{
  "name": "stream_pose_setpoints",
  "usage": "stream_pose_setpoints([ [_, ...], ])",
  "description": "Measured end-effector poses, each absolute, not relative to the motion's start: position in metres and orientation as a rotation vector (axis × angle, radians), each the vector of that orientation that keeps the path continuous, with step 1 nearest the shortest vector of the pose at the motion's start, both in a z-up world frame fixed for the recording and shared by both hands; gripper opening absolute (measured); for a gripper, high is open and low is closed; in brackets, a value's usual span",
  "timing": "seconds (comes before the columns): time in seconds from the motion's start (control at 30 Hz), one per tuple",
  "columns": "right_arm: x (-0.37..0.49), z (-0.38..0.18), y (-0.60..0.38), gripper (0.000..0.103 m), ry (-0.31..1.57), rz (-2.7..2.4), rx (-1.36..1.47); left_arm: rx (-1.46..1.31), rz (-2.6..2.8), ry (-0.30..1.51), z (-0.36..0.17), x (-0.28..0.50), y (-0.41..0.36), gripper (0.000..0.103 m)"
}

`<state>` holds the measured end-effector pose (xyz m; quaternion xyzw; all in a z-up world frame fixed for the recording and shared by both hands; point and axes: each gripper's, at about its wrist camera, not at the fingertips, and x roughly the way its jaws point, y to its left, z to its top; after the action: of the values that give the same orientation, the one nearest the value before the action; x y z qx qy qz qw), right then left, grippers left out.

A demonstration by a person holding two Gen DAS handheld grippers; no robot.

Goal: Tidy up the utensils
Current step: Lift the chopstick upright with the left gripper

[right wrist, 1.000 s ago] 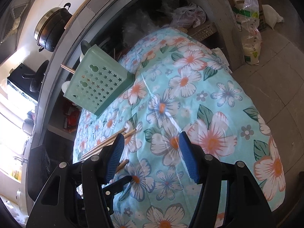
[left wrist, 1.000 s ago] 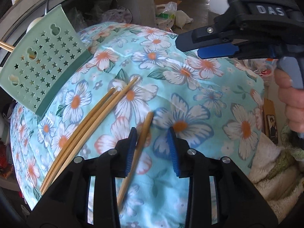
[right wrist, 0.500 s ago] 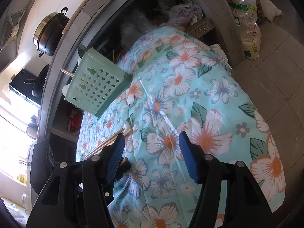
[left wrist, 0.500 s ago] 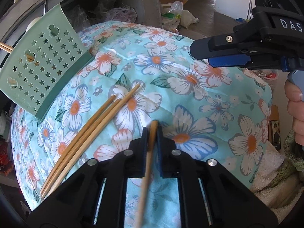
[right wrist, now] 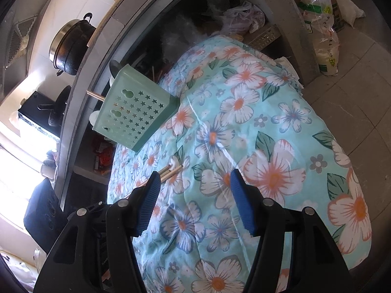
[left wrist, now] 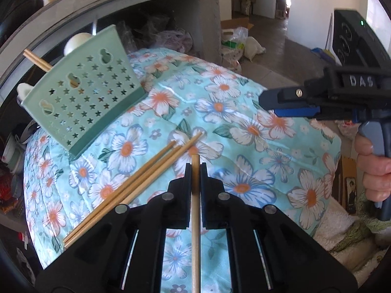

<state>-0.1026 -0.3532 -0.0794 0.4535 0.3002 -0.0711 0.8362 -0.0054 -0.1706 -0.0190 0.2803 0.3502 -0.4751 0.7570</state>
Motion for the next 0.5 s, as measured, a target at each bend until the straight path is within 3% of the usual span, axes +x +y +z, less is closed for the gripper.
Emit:
stream_pose_setpoints([
  [0.5,-0.082,-0.081,-0.331,0.050,0.663,-0.041,1.053,0.363,-0.918,0.671,0.033,0.024,-0.115,0.005],
])
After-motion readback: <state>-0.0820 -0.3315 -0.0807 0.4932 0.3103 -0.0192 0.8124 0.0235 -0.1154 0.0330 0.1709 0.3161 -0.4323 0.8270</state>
